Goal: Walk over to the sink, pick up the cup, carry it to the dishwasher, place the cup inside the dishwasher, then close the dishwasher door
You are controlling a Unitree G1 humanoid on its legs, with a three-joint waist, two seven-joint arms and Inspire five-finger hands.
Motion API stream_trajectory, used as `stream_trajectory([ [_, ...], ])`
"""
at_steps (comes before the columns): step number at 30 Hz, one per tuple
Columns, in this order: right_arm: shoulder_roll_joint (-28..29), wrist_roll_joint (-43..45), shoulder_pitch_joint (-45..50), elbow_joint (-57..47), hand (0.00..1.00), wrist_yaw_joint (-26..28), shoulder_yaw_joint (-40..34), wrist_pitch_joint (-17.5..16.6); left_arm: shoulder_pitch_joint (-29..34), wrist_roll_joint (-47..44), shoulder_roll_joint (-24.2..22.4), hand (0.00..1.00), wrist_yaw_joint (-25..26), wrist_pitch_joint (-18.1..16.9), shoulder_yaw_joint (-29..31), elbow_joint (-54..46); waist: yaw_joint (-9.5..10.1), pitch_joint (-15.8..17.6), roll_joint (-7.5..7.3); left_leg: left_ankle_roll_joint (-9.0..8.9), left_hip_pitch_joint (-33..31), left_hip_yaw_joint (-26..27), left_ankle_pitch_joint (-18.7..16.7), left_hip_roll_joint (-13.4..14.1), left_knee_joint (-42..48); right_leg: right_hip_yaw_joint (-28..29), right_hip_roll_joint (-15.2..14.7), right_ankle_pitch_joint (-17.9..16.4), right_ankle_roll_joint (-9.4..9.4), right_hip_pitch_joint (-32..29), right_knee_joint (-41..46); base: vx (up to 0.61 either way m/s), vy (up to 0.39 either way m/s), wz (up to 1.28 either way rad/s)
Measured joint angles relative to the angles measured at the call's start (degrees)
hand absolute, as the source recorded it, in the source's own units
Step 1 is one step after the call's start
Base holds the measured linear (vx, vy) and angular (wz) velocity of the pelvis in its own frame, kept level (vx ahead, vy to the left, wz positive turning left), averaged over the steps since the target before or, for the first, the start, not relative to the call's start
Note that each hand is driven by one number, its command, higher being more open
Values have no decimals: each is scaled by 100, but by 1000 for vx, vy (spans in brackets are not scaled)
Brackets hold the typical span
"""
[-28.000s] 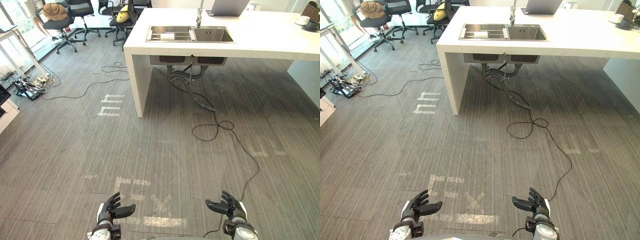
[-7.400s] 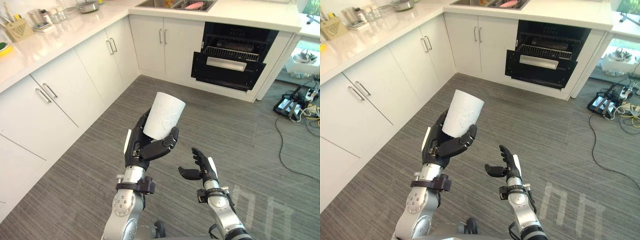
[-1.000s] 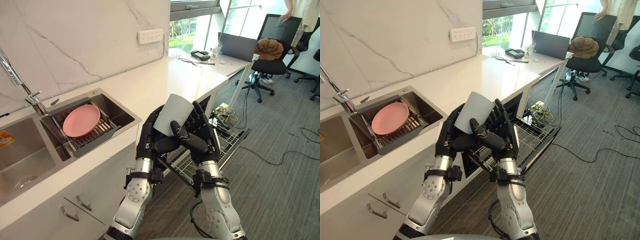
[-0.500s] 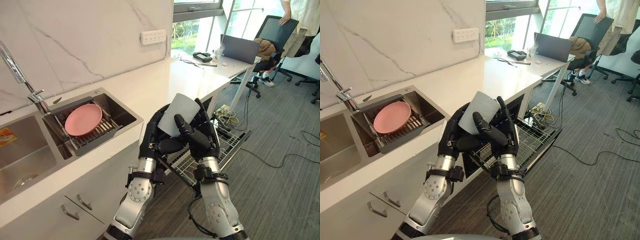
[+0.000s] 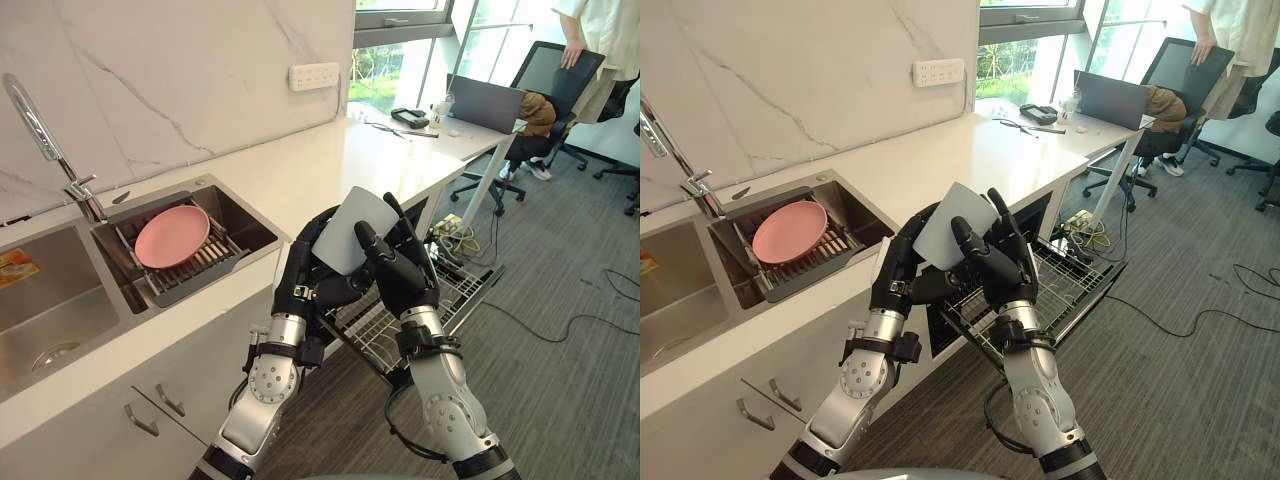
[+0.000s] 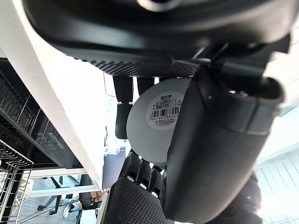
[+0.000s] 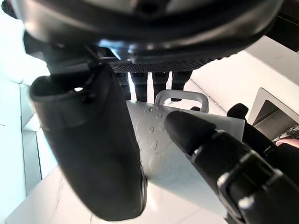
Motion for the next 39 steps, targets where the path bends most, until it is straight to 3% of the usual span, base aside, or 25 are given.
stream_trajectory([
  [13,32,349,-98,19,30,184,-98,67,44,-3,49,30,-185,-2,108,-2,-5,0,0,4,-10,-142,88,-16,-86,-143,4,21,34,22,37,-15,-30,6],
  [14,46,346,-98,20,30,201,-121,87,44,-3,49,90,-186,-2,112,-2,-5,0,0,4,-8,-146,94,-16,-89,-147,4,21,33,22,43,-42,-36,4],
  [18,165,340,-98,30,30,282,-227,151,50,2,38,90,-262,-2,168,-50,-11,3,-5,-20,47,-139,137,-19,-150,-145,4,-28,-39,19,92,-49,-31,0],
  [29,427,193,-93,29,30,438,-347,160,126,5,-177,90,-366,0,444,-94,-19,3,-5,-44,62,-126,137,4,-169,-131,32,6,13,13,88,-11,-10,-1],
  [39,623,-189,-19,27,30,420,-1074,154,154,2,-252,90,-439,0,583,-114,-37,11,-2,-85,85,-103,112,14,-173,-104,41,5,13,15,89,-7,-7,-1],
])
